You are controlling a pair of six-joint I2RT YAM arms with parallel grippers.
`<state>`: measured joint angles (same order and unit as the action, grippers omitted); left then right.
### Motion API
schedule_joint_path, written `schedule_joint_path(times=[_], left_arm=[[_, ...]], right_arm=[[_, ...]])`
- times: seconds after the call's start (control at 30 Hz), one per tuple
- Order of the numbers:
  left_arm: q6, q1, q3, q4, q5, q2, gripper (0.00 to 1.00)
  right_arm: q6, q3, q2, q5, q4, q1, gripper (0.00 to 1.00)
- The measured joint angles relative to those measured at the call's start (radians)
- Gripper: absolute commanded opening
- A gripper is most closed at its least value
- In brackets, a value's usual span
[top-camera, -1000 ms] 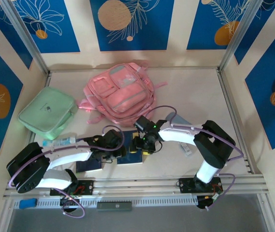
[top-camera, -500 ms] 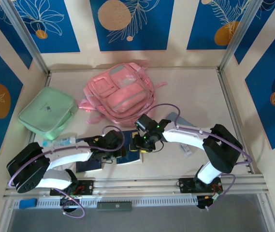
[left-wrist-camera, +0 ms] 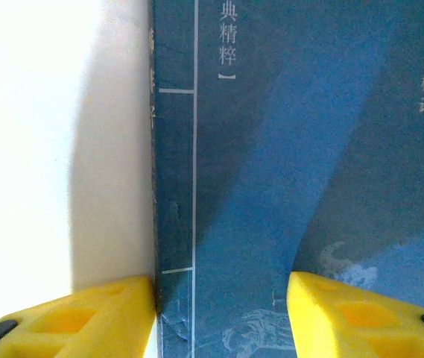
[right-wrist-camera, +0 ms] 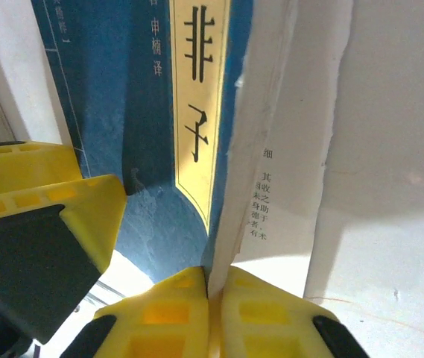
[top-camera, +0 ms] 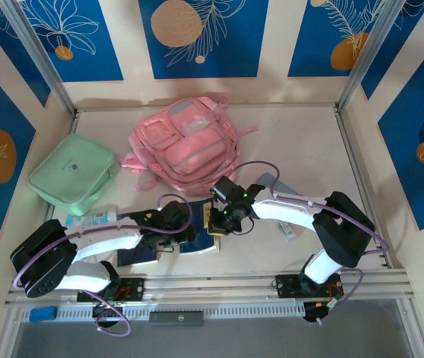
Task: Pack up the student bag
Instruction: Pick up the book from the bottom-center of the table.
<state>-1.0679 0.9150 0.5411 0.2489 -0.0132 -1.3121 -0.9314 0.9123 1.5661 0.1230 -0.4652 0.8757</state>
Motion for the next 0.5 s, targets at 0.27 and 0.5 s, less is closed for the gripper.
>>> schedule_joint_path(times=[0.27, 0.5], left_arm=[[0.000, 0.008, 0.000, 0.008, 0.000, 0.034, 0.64], [0.055, -0.015, 0.038, 0.126, -0.002, 0.195, 0.71]], right_arm=[[-0.005, -0.067, -0.099, 0.016, 0.029, 0.000, 0.00], [0.008, -0.143, -0.319, 0.047, 0.008, -0.035, 0.00]])
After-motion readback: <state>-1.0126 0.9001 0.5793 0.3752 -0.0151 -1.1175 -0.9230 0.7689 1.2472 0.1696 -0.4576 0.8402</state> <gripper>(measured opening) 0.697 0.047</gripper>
